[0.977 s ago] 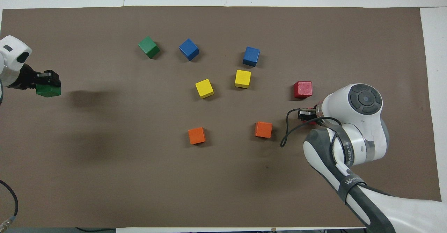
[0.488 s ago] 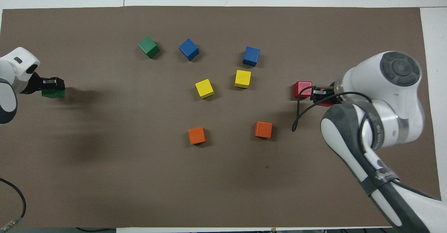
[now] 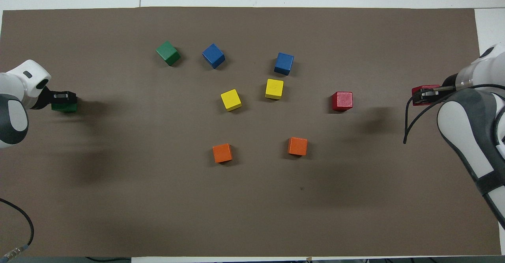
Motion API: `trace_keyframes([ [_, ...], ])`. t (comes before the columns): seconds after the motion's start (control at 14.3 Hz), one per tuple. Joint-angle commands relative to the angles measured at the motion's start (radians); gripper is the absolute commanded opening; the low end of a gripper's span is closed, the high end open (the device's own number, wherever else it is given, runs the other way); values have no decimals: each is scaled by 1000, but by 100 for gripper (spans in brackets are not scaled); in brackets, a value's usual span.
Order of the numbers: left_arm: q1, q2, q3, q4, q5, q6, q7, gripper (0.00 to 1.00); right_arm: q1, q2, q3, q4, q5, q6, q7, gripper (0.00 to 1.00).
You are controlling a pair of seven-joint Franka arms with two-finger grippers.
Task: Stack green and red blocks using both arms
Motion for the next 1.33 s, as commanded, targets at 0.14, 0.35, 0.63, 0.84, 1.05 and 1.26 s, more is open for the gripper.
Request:
trace_keyframes([
  [0.14,-1,-13,-8,90,-13,-150,64,100,-44,41,13,-49,11,84,-54,0],
  [0.35,-60,-11,-6,271,-15,-342,-19,100,-44,47,13,-101,12,156,-55,0],
  [0.63,-292,16,-3,315,44,-332,-674,100,-63,54,13,-137,12,162,-60,0],
  [0.84,-401,124,0,426,51,-347,-944,100,-70,57,13,-156,12,193,-80,0],
  [1.05,-470,213,32,546,53,-384,-1081,100,-72,69,13,-161,12,211,-86,0],
  [1.26,-520,283,64,643,44,-395,-1194,100,-76,80,13,-163,12,231,-91,0],
])
